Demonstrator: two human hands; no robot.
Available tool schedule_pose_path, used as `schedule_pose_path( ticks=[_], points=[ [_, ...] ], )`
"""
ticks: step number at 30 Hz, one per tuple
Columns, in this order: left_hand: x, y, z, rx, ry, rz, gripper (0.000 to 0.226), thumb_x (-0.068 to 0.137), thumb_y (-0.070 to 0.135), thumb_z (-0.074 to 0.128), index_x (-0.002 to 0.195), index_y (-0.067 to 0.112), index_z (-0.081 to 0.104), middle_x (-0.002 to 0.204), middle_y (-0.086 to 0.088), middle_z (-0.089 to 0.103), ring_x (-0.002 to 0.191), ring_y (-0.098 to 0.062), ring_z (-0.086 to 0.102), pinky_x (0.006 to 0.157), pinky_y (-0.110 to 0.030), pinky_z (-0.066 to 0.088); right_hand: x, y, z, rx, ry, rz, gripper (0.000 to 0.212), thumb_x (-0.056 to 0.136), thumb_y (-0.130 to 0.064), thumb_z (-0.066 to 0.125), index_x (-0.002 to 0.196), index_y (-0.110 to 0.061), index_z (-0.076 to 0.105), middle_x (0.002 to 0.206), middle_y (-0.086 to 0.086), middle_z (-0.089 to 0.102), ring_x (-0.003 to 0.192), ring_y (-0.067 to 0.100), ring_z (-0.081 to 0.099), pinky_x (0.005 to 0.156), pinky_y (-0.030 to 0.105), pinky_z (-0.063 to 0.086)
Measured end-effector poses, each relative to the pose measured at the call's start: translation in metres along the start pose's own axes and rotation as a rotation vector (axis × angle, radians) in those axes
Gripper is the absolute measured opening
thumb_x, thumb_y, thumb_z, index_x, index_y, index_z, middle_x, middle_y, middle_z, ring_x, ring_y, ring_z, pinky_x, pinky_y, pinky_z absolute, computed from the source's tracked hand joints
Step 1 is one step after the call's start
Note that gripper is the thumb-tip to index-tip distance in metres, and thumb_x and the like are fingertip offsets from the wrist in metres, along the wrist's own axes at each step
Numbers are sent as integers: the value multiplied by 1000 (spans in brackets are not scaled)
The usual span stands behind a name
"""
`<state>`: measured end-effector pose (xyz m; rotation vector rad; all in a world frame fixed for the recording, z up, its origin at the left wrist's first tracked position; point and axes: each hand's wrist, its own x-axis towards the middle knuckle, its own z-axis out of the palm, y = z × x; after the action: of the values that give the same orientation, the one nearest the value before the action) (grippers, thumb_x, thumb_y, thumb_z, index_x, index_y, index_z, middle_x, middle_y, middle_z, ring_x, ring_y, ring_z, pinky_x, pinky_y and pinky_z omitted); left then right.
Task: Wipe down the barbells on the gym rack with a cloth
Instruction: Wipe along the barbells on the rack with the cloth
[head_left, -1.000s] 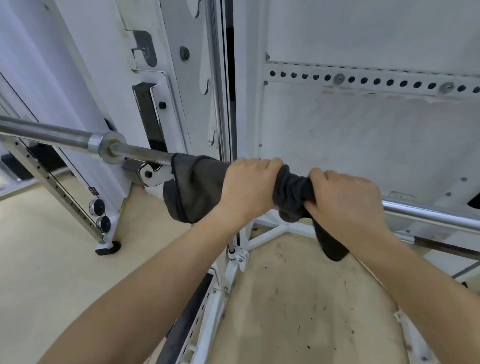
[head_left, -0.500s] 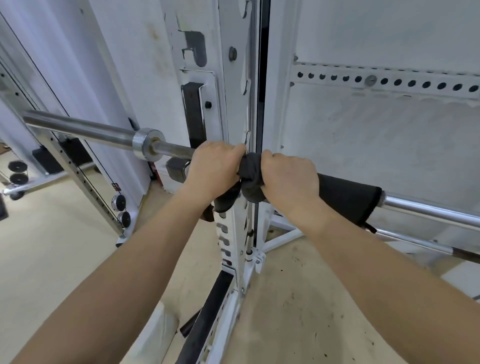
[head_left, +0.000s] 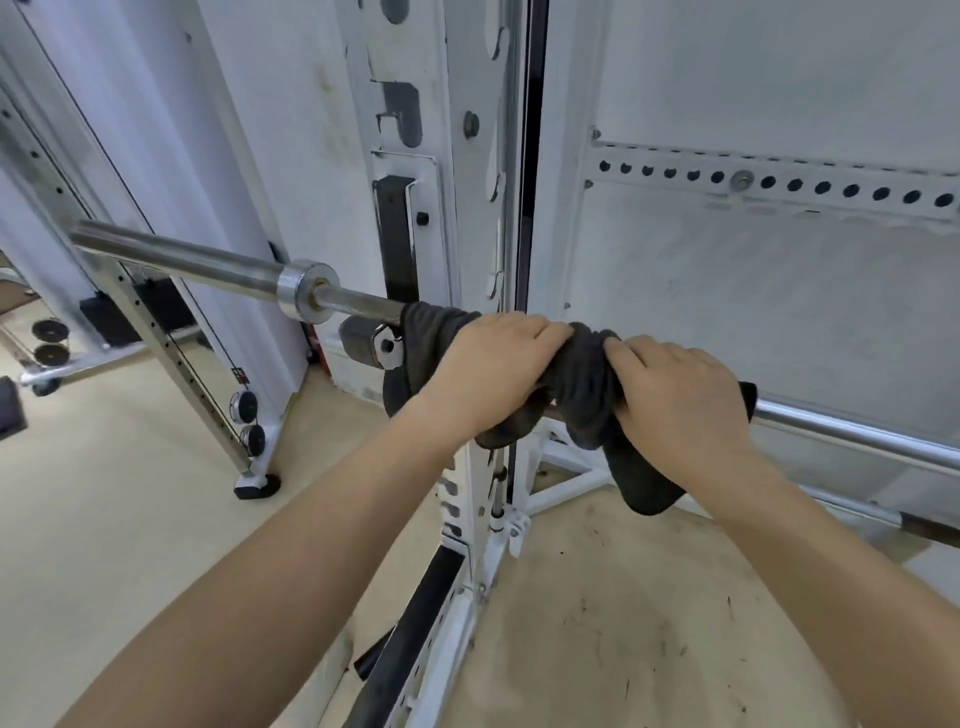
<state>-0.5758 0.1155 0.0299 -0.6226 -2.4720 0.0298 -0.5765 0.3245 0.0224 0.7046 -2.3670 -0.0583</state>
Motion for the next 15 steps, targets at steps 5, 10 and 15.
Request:
schedule_pose_path(
  ticks=[5, 10, 15],
  points=[
    [-32, -53, -37, 120, -105, -42, 44, 88, 16, 58, 131, 23, 54, 124, 3, 63, 106, -23, 63, 85, -40, 53, 12, -18, 2, 156, 61, -67, 41, 80, -14, 73, 120, -6, 67, 107, 10, 72, 79, 34, 67, 63, 38, 50],
    [-38, -90, -71, 75, -102, -309, 40, 83, 8, 49, 116, 28, 60, 110, 5, 68, 99, -26, 65, 72, -44, 54, 51, -72, -5, 374, 17, -9, 32, 94, -17, 59, 126, -13, 65, 100, 7, 74, 79, 29, 68, 66, 31, 49],
    [-46, -134, -109, -445, 478, -846, 46, 71, -4, 43, 96, 25, 68, 88, 13, 68, 84, -5, 61, 76, -18, 51, 136, -136, -37, 1144, 82, 488, 19, 102, -22, 47, 95, -22, 65, 76, -13, 57, 68, 2, 51, 64, 21, 37]
  ],
)
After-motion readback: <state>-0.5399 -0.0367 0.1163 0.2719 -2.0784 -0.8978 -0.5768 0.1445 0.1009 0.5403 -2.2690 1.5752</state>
